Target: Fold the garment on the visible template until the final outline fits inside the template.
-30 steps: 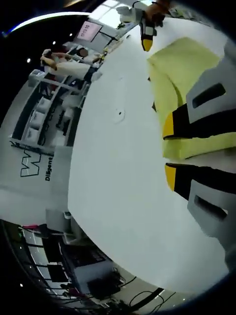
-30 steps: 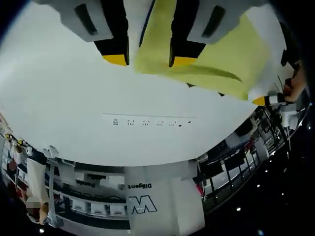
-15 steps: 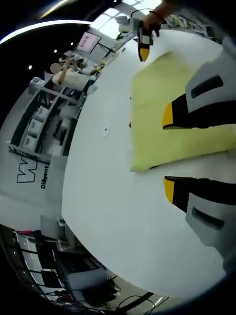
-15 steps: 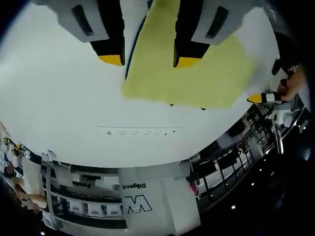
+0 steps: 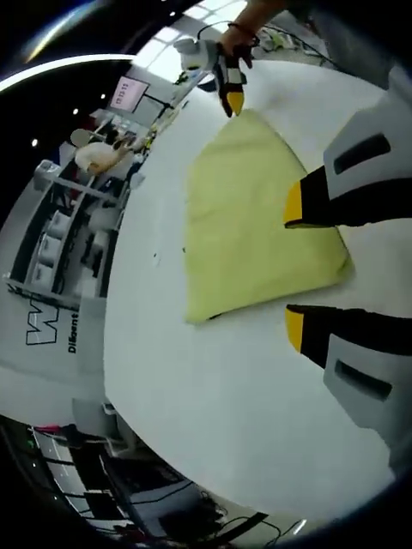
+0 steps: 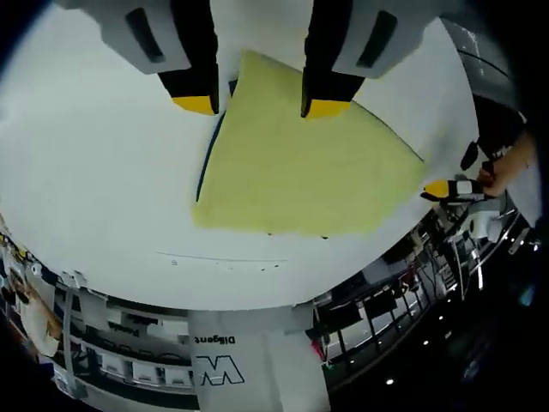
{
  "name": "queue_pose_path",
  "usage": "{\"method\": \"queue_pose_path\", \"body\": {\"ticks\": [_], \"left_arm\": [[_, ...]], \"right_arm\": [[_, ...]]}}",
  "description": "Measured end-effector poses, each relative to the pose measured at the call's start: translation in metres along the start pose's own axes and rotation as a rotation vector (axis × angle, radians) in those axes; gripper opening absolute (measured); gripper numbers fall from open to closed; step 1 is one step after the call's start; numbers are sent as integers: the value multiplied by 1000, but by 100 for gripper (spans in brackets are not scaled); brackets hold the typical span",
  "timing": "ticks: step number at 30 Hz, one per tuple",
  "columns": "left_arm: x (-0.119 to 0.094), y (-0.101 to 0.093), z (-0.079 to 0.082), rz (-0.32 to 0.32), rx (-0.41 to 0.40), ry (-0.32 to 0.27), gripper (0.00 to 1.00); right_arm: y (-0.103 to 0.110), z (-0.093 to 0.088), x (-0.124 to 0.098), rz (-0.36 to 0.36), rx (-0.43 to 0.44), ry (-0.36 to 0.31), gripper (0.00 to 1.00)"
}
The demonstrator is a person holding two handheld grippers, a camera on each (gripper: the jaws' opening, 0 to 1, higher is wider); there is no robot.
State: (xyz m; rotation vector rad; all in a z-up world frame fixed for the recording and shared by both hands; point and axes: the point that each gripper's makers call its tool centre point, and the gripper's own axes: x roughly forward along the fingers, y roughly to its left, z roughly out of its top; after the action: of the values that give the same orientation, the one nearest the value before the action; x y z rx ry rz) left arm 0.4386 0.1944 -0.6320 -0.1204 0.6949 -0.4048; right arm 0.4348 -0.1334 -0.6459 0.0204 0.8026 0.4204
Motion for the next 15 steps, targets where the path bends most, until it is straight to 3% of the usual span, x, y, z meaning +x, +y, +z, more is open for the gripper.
{"method": "queue_pose_path", "body": {"ticks": [4,11,15], "left_arm": [[-3,-5,-11,-13,70,15,38],[-10,9,-33,25,33,46,32],[-13,10,-40,0,36,49,29]], "right_arm": [[0,-7,-3,-2,3,9,33],[-2,-25,-6,11,-1,43,21],[-4,-33,-5,8,-19,63,15]]}}
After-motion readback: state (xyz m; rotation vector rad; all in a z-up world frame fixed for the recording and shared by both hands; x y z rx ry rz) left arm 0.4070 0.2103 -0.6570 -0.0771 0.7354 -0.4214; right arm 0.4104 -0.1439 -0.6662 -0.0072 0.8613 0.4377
